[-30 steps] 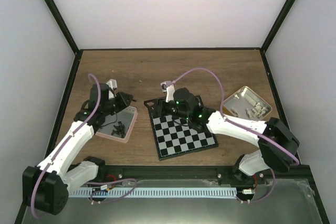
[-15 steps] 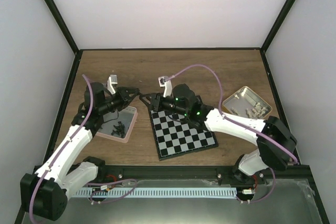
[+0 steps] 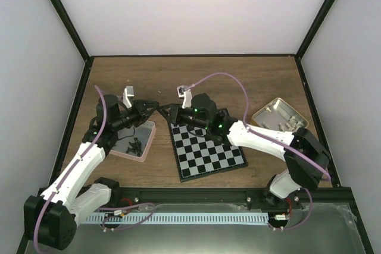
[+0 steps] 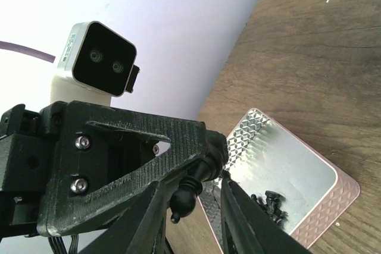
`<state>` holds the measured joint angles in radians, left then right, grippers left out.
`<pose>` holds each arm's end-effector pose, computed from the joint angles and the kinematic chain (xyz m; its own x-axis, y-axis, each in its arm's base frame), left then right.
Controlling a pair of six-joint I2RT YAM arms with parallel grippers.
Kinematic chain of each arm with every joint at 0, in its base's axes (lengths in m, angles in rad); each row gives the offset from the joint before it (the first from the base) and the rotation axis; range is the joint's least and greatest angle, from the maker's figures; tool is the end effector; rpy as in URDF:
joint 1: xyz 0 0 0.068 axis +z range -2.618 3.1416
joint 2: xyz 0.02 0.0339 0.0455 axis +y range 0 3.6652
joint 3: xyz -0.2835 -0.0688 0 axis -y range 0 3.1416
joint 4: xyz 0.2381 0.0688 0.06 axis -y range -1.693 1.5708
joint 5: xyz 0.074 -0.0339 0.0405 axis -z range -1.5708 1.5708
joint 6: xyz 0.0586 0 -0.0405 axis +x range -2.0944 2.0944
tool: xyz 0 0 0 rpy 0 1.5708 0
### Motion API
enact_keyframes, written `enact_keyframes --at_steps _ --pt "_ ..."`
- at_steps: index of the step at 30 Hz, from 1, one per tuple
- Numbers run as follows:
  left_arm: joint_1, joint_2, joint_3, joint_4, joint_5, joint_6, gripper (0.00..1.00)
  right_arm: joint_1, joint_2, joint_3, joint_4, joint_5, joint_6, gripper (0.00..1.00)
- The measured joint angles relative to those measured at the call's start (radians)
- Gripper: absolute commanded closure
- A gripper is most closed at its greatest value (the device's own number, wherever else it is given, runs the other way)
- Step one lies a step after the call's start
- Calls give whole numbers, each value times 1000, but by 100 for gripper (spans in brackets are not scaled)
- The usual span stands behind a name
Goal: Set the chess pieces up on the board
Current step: Place the chess piece on the chessboard.
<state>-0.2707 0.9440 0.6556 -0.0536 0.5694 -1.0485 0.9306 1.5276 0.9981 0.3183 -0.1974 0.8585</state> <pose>0.1990 -0.0880 0.2915 -0.7806 -0.5409 -0.3133 0.0764 0.4148 -0.9067 0.2131 0.3053 0.3007 -0.7637 0.2171 -0.6079 -0.4941 0.4096 0.7669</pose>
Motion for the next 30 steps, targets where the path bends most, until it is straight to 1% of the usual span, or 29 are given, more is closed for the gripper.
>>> enact_keyframes --at_steps 3,6,9,10,11,15,18,22,24,26,27,30 --pt "0 2 -3 1 0 0 82 0 1 3 0 0 4 81" --pt "0 3 -5 0 0 1 82 0 1 3 0 2 13 89" --pt "1 4 -5 0 0 2 76 0 1 5 -2 11 19 96" --pt "2 4 -5 1 1 2 74 0 1 5 -4 14 18 98" --pt "2 4 -5 1 1 6 69 0 1 6 -6 17 19 99" --pt "2 4 -4 -14 2 27 47 0 1 6 -31 46 17 99" --pt "2 3 1 -49 -13 62 40 -2 -3 6 -70 71 6 99" --pt "2 4 46 -137 -72 141 38 -23 -39 2 -145 99 -33 99" --pt "2 10 101 -208 -127 205 37 -48 -70 -4 -194 111 -61 99" --pt "2 19 163 -265 -186 274 35 -80 -116 -10 -269 124 -101 99" --pt "2 23 196 -291 -220 316 35 -105 -124 -11 -283 126 -108 99" --pt "2 24 262 -339 -299 427 33 -187 -161 -11 -397 134 -167 99"
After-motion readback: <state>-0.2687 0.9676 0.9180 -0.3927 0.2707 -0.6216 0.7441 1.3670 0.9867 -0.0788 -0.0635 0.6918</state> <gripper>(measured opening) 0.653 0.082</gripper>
